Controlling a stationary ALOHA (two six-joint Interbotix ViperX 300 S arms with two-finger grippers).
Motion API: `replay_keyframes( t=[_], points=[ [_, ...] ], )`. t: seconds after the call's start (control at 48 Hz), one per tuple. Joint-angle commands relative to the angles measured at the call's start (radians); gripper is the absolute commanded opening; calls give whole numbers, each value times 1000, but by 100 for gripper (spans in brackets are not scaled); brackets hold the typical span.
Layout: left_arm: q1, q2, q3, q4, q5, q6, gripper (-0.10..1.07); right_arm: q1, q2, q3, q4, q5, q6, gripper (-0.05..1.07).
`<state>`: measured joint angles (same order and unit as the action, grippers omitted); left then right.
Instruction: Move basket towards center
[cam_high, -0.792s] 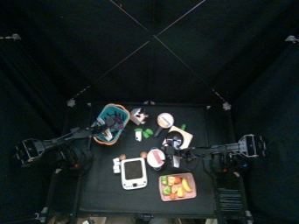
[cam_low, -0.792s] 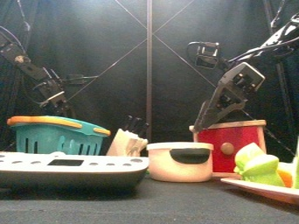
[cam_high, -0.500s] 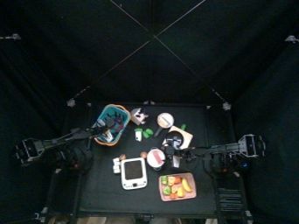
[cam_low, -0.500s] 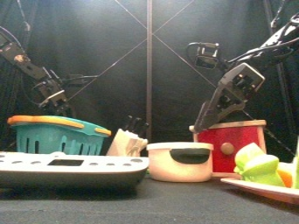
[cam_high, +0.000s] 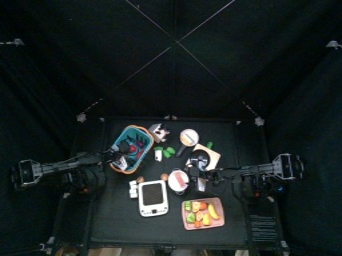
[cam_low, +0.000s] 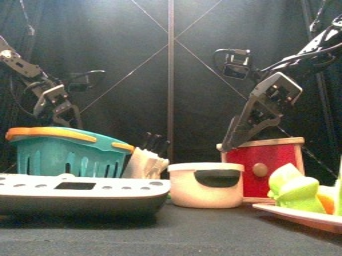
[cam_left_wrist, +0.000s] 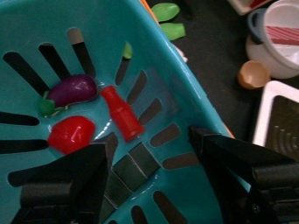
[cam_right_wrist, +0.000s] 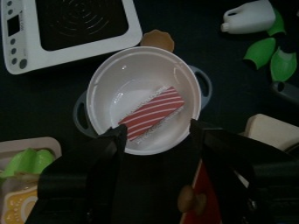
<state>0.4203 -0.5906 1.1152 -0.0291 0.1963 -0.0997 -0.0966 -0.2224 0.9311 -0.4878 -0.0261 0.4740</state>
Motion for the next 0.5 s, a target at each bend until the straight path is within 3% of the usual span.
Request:
replay_keyframes(
  t=[0.0,0.146,0.479],
  points=[
    [-51,-44,-12,-34,5,0,98,-5,-9,-25,0,-3,2,92],
    [-109,-89,-11,-55,23,0,98,-5,-6,-29,0,-3,2,92],
    [-109,-152,-18,-25,57,0,98,-6,5,-37,0,-2,-2,91]
  ],
)
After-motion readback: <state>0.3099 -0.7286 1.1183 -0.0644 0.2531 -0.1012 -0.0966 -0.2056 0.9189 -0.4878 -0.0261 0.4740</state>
